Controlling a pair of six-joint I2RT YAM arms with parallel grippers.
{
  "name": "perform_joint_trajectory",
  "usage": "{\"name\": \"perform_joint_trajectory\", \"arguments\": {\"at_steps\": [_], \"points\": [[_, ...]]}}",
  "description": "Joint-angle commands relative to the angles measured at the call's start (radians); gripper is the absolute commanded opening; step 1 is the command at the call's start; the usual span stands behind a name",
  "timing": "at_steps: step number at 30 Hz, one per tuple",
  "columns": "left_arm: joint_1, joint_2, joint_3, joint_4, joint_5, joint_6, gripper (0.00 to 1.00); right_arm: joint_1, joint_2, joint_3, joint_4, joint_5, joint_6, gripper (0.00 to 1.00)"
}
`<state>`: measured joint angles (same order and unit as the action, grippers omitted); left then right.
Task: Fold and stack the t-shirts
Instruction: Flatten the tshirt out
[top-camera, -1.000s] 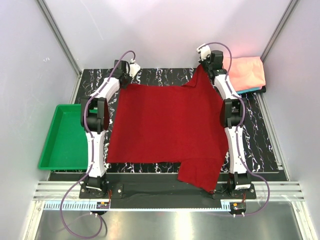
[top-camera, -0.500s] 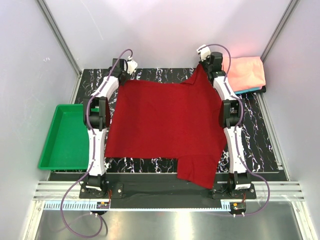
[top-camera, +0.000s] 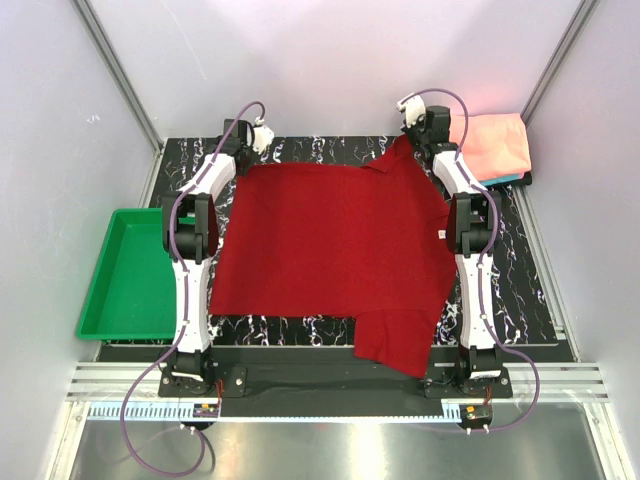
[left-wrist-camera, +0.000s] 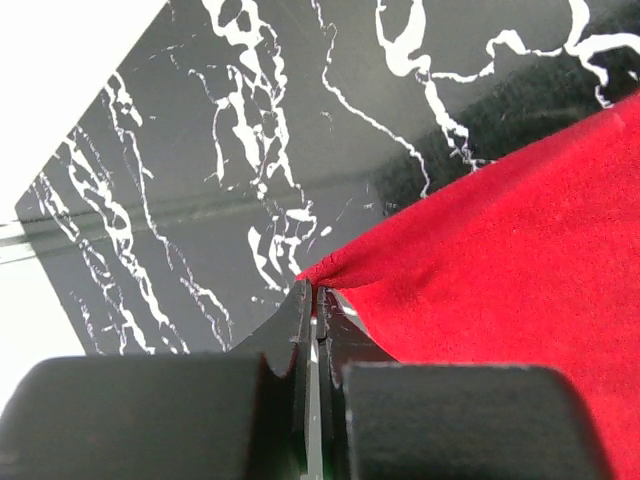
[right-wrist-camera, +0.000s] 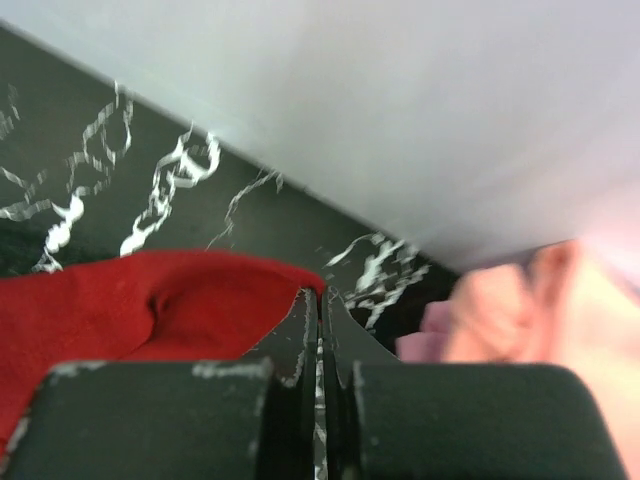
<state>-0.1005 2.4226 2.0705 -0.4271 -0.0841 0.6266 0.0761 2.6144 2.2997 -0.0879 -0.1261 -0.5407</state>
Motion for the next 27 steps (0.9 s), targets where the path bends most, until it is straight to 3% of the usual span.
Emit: {"name": "perform_joint_trajectory", "arguments": {"at_steps": [1, 12, 24, 27], "points": [[0.016, -0.109, -0.006, 0.039, -0.029, -0.018, 0.00, -0.009, -0.136, 0.021, 0.031, -0.030, 0.012, 0.00], [0.018, -0.010, 0.117, 0.051, -0.051, 0.028, 0.00, -0.007, 0.139, 0.337, 0.072, -0.014, 0.008, 0.00], [0.018, 0.030, 0.140, 0.083, -0.074, 0.042, 0.00, -0.002, 0.173, 0.365, 0.162, -0.041, -0.031, 0.00], [0.015, 0.003, 0.111, 0.071, -0.045, 0.051, 0.00, -0.004, 0.106, 0.267, 0.162, -0.029, -0.033, 0.00]]}}
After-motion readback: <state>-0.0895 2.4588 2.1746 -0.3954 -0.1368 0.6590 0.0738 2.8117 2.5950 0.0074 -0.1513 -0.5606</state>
